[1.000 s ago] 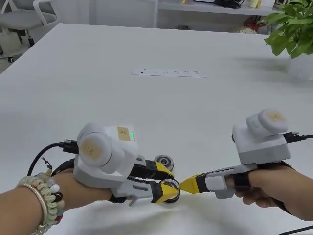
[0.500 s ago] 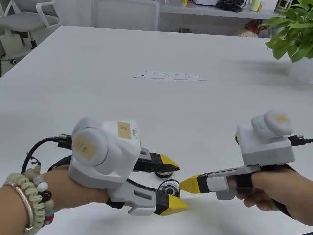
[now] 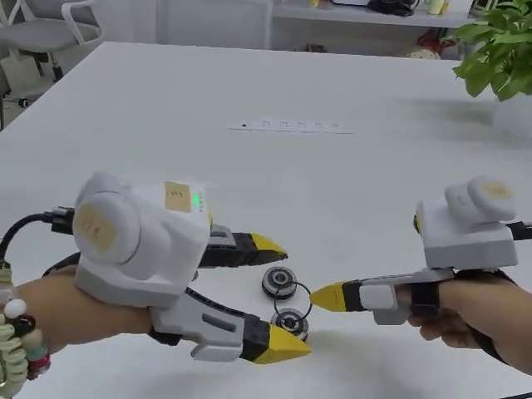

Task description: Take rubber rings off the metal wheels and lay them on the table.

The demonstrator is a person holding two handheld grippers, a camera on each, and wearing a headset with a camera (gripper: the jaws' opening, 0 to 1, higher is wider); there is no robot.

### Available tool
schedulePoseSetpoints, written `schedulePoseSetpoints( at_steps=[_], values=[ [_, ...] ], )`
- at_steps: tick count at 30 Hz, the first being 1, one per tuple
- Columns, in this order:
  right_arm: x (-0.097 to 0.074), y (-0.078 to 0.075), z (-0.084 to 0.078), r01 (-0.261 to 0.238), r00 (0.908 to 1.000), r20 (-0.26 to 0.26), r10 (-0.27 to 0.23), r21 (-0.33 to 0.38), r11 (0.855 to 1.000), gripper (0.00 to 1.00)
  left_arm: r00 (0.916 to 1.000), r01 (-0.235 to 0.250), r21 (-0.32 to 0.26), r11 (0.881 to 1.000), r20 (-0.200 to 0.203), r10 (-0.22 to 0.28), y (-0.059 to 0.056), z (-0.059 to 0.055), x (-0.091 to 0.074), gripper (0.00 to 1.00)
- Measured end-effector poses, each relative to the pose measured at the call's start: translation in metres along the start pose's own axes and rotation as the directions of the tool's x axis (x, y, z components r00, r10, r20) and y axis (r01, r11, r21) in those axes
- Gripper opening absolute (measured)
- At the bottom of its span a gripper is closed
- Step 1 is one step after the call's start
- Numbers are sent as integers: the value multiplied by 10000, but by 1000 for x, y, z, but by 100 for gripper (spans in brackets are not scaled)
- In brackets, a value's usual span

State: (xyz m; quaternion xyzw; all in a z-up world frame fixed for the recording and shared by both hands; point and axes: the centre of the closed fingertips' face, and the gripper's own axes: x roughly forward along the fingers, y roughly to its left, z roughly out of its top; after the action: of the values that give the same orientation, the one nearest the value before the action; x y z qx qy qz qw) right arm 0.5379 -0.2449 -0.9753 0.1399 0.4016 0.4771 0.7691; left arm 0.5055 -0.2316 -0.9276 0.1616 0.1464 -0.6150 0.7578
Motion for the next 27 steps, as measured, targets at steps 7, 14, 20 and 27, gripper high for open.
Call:
schedulePoseSetpoints(
  at_steps=[7,14,20,27],
  values=[
    [-1,7,7,-157,9994,297,158,-50,9999,0,9993,-290,-39,9996,249,291,-1,12,-19,66],
    [-3,11,12,-276,9981,545,279,-62,9996,0,9944,-943,-55,9955,463,945,3,24,-48,70],
    [-4,15,15,-384,9971,660,391,-122,9992,0,9835,-1755,-296,9840,398,1766,10,18,-79,72],
    [-5,15,15,-418,9965,728,422,-64,9991,0,9686,-2459,-724,9666,206,2479,7,-1,-108,76]
  ],
)
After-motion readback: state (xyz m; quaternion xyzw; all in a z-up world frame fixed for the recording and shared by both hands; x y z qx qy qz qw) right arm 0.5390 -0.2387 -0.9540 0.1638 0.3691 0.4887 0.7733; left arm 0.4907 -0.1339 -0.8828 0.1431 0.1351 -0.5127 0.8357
